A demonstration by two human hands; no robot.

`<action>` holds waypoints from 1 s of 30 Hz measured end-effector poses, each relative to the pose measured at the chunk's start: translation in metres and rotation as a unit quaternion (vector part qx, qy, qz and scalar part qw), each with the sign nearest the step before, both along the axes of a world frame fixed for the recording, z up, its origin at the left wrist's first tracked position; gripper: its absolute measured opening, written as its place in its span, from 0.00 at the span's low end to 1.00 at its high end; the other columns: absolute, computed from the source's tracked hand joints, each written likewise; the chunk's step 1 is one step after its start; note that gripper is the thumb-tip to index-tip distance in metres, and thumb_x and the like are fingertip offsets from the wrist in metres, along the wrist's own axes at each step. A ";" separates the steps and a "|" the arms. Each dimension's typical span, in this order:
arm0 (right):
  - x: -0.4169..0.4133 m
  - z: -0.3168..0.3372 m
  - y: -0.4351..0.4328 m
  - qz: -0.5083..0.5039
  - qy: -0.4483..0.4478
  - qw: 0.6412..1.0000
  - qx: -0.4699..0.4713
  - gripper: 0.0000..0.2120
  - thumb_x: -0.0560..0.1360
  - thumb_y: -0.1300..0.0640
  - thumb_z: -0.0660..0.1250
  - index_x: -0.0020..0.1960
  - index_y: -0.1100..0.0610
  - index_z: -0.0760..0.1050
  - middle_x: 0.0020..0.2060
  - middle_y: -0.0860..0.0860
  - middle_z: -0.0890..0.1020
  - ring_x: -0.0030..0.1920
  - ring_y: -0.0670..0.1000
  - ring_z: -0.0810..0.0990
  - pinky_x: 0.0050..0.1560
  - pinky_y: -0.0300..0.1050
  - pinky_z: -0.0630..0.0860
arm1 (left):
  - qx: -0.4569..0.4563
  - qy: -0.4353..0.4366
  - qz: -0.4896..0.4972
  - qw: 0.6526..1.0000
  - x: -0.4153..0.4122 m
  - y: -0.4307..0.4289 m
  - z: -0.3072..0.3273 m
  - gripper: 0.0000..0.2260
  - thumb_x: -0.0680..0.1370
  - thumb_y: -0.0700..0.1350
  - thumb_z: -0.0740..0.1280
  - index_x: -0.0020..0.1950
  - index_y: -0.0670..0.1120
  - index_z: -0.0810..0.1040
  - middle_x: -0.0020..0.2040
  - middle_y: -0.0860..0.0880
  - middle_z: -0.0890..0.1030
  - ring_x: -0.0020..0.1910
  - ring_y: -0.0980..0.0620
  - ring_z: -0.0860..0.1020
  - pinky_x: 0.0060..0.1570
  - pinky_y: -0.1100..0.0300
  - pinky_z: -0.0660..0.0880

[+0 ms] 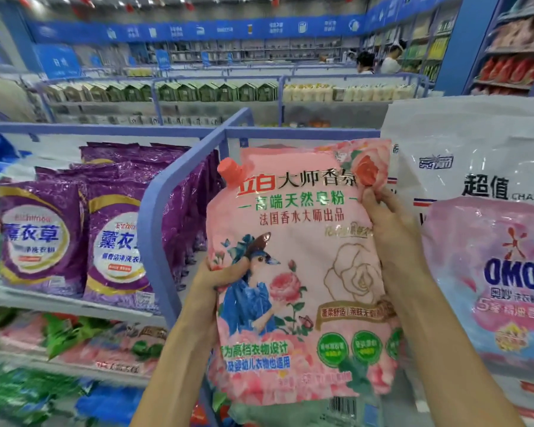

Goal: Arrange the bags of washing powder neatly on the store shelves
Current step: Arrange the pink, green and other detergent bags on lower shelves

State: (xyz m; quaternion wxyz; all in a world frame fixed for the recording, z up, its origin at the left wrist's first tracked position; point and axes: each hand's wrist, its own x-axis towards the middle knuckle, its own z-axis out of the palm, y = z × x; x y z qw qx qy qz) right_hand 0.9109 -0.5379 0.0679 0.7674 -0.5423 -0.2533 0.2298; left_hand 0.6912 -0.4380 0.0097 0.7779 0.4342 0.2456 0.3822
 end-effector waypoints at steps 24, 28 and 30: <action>-0.115 -0.082 -0.138 0.207 0.226 0.950 -0.054 0.11 0.74 0.61 0.68 0.52 0.61 0.87 0.55 0.63 0.86 0.52 0.62 0.87 0.56 0.63 0.81 | 0.015 0.140 -0.001 0.990 -0.093 -0.105 -0.015 0.10 0.82 0.42 0.65 0.61 0.42 0.79 0.42 0.49 0.88 0.39 0.56 0.86 0.36 0.67 0.79; -0.132 -0.094 -0.162 0.238 0.196 0.947 -0.085 0.20 0.68 0.58 0.79 0.58 0.62 0.85 0.59 0.64 0.84 0.60 0.65 0.83 0.68 0.66 0.73 | -0.008 0.140 0.042 0.989 -0.123 -0.150 -0.024 0.12 0.81 0.42 0.66 0.63 0.42 0.79 0.46 0.48 0.88 0.41 0.52 0.87 0.36 0.63 0.81; -0.144 -0.101 -0.173 0.257 0.189 0.942 -0.102 0.32 0.58 0.52 0.86 0.59 0.62 0.84 0.60 0.64 0.83 0.61 0.65 0.83 0.70 0.67 0.71 | -0.006 0.148 0.060 0.987 -0.137 -0.170 -0.030 0.09 0.81 0.41 0.66 0.61 0.44 0.79 0.42 0.52 0.88 0.39 0.55 0.86 0.34 0.65 0.79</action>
